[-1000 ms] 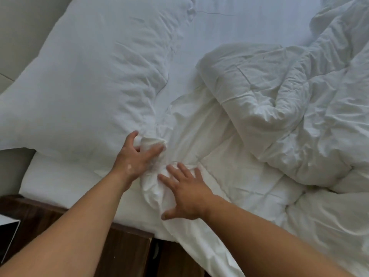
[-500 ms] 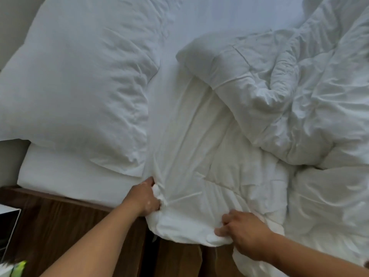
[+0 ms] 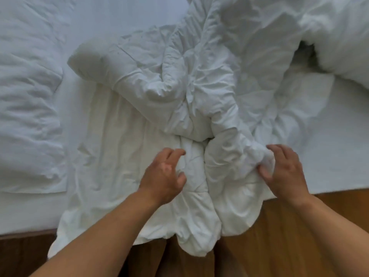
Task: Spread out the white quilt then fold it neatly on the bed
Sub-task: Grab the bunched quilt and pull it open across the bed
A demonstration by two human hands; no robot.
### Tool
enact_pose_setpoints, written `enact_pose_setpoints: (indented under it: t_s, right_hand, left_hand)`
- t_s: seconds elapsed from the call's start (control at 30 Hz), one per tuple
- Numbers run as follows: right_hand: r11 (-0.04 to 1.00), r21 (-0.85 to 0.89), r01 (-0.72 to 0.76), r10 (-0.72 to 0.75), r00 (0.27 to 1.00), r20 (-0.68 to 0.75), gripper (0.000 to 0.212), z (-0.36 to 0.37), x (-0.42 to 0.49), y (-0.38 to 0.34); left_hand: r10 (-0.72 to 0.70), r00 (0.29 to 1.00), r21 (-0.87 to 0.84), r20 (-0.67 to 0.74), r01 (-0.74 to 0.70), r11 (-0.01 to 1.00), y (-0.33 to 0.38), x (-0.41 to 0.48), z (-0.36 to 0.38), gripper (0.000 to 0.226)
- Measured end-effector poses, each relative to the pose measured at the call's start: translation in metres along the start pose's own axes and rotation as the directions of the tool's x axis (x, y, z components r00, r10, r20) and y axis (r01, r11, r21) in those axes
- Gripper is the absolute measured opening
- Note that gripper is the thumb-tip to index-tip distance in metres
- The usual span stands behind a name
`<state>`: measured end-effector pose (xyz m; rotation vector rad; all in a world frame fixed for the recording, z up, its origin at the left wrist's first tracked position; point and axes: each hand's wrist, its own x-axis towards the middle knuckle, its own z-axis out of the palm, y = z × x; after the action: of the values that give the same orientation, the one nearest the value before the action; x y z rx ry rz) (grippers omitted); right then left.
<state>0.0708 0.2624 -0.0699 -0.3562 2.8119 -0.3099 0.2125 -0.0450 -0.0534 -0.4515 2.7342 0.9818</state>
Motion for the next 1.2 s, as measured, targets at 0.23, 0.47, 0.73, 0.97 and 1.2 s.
enact_pose_setpoints:
  t_s: [0.23, 0.47, 0.73, 0.97, 1.2]
  right_hand:
    - [0.705, 0.481, -0.521, 0.451, 0.853, 0.263, 0.109, 0.0, 0.078, 0.054]
    - [0.919, 0.301, -0.254, 0.206, 0.962, 0.181, 0.039, 0.001, 0.094, 0.103]
    - [0.777, 0.37, -0.51, 0.588, 0.798, -0.133, 0.017, -0.106, 0.03, 0.352]
    - [0.799, 0.199, -0.567, 0.489, 0.806, 0.335, 0.04, -0.081, 0.028, 0.392]
    - [0.785, 0.401, -0.472, 0.429, 0.881, 0.198, 0.071, -0.125, 0.089, 0.389]
  left_hand:
    - [0.079, 0.994, 0.05, 0.079, -0.083, 0.995, 0.132, 0.053, 0.092, 0.085]
    - [-0.155, 0.955, 0.356, 0.255, 0.056, 0.933, 0.167, 0.072, 0.164, 0.108]
    - [-0.115, 0.936, 0.433, 0.332, -0.043, 0.901, 0.261, 0.121, 0.235, 0.105]
    - [-0.267, 0.854, 0.521, 0.448, -0.006, 0.853, 0.316, 0.165, 0.256, 0.1]
    - [0.363, 0.93, 0.25, 0.059, -0.366, 0.896, 0.429, 0.219, 0.241, 0.015]
